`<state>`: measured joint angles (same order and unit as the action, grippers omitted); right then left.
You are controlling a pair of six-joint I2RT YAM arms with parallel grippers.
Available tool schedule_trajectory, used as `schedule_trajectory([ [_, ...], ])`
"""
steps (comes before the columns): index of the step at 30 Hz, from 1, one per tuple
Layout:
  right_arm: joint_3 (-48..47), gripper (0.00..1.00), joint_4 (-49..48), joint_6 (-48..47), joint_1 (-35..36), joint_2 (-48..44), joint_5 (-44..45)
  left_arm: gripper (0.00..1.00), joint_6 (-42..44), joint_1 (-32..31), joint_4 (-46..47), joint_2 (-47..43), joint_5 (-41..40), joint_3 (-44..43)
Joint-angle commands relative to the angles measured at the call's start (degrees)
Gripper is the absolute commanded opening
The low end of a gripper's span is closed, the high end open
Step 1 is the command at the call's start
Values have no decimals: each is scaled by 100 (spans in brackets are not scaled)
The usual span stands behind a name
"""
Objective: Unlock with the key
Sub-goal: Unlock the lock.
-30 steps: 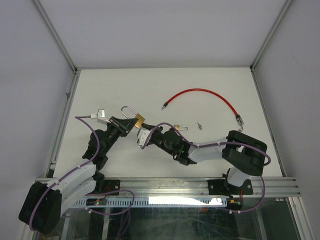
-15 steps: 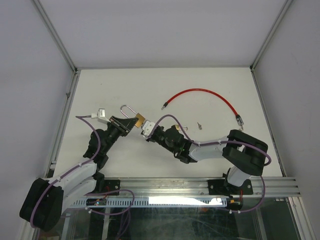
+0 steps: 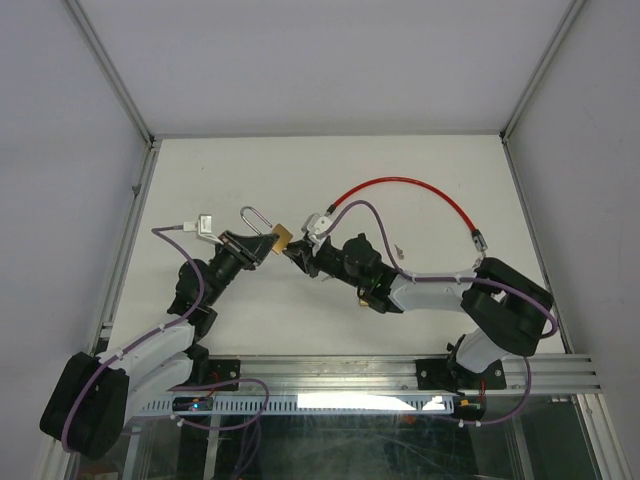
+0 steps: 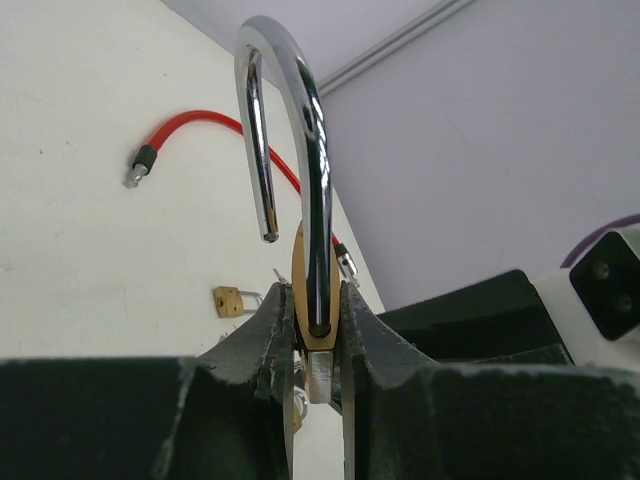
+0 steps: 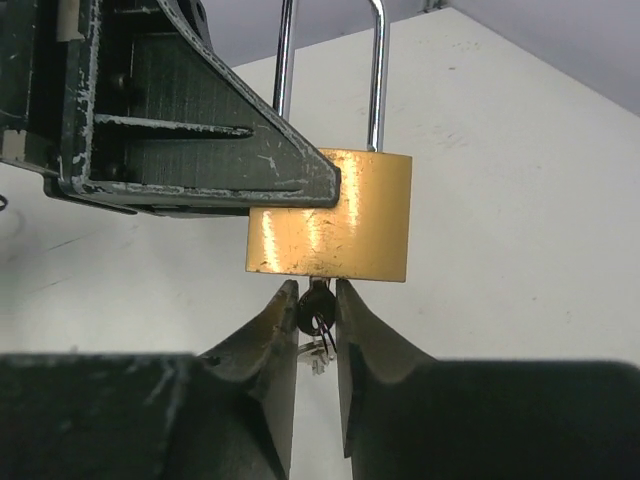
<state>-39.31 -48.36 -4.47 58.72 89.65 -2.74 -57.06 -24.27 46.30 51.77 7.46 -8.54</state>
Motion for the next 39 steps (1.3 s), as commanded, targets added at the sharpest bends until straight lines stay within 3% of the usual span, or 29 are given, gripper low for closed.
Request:
schedule_trajectory([
  [1, -6, 27, 361, 702, -48, -503, -455, 0, 445, -78, 871, -169, 889, -342],
  [3, 177, 27, 603, 702, -132, -828, -530, 0, 767, -78, 557, -213, 985, -439],
  [4, 260, 49, 698, 890, -213, -984, -681, 0, 921, -78, 406, -222, 1061, -497],
  [5, 337, 56, 816, 1011, -310, -1139, -860, 0, 1069, -73, 290, -232, 1120, -548],
  [12, 369, 72, 1634, 1534, -986, -1876, -1721, 0, 1575, -72, -440, -220, 1575, -828],
  [22, -349, 81, 2365, 2294, -1355, -1761, -2200, 0, 1587, -69, -81, -19, 2207, -842],
  [27, -149, 81, 1861, 2477, -1688, -1535, -2927, 0, 1207, -73, 630, -16, 2247, -608],
  [31, -87, 81, 1211, 2477, -1811, -1215, -2927, 0, 848, -69, 1377, 79, 2401, -448],
  [33, -78, 76, 907, 2873, -1853, -1089, -4041, 0, 730, -73, 1576, 124, 2417, -411],
  [39, -74, 65, 231, 3148, -1864, -924, -4742, 0, 546, -69, 2081, 379, 2370, -305],
])
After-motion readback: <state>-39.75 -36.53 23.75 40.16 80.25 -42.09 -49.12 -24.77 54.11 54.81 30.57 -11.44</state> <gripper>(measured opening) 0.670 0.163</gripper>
